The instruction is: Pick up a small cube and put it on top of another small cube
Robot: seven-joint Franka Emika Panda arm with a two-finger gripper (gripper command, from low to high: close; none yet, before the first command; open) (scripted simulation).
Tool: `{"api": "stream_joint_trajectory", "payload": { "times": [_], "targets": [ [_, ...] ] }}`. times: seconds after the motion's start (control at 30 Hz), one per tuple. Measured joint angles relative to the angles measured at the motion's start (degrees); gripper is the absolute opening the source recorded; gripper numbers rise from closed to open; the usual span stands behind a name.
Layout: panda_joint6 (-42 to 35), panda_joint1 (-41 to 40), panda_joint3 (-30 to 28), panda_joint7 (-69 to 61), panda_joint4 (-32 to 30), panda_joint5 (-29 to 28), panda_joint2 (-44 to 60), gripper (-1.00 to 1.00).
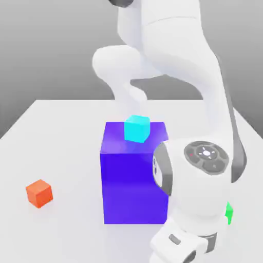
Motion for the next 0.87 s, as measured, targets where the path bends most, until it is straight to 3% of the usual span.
{"api": "stream_joint_trajectory", "payload": {
  "times": [0.17, 0.37, 0.53, 0.73, 0.77, 0.87],
  "targets": [
    [-6.0, 0.4, 0.6, -1.1, -2.9, -0.4, -8.9, -1.00],
    [-6.0, 3.7, 6.3, -11.1, -14.0, -3.3, -19.9, -1.00],
    [-5.5, 8.3, 11.4, -23.6, -23.6, -0.9, -29.0, -1.00],
    [3.6, 10.1, 10.0, -23.7, -25.7, -4.7, -21.8, -1.00],
    [4.9, 10.4, 9.5, -23.1, -25.6, -5.5, -20.4, 1.00],
    [4.9, 10.4, 9.5, -23.1, -25.6, -5.5, -20.4, 1.00]
  ]
}}
